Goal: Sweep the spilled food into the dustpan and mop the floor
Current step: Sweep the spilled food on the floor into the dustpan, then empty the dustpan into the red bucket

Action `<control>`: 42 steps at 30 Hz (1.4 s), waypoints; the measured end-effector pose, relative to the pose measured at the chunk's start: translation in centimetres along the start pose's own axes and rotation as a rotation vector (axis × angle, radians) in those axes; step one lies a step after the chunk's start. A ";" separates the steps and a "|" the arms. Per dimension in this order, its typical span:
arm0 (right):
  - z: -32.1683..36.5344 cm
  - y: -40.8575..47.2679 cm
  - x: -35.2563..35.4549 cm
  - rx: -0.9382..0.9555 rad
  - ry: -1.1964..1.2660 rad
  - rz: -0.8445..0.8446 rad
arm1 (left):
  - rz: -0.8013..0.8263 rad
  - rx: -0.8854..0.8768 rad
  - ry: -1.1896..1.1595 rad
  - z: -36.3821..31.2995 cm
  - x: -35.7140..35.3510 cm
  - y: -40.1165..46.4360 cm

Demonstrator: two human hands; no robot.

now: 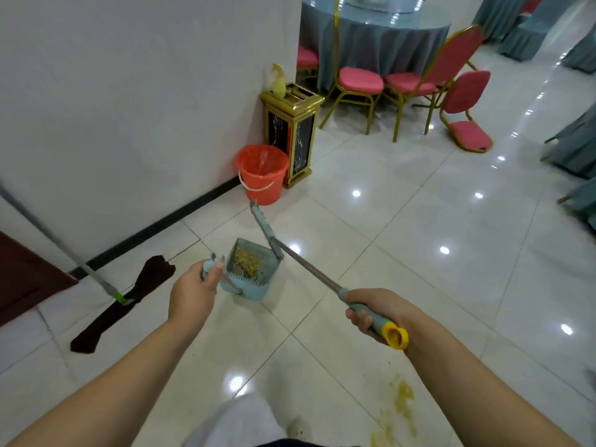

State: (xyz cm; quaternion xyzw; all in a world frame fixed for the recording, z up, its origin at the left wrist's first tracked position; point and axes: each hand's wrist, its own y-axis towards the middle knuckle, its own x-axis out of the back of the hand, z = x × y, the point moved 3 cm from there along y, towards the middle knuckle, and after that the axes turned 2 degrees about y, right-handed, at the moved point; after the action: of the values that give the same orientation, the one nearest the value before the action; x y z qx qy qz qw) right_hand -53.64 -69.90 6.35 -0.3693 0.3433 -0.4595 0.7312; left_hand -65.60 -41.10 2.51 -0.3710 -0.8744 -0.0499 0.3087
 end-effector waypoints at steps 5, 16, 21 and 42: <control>7.2 2.8 0.4 0.049 -0.030 0.044 | -0.089 -0.020 -0.023 -4.3 -2.0 5.2; 23.7 10.8 -2.7 0.193 -0.010 0.081 | -0.224 -0.147 0.027 -12.6 -4.7 22.9; 31.9 14.8 -4.6 0.200 0.018 0.085 | -0.196 -0.289 0.212 -16.2 -5.0 32.7; 52.4 25.8 0.8 0.072 -0.036 0.148 | 0.366 -0.716 1.160 -24.4 -18.3 50.9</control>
State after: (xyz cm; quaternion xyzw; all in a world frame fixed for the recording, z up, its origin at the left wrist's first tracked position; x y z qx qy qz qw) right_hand 1.48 -51.00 9.94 -0.3246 0.3398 -0.4096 0.7819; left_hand -8.94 -23.47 4.34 -0.5045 -0.4221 -0.4713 0.5875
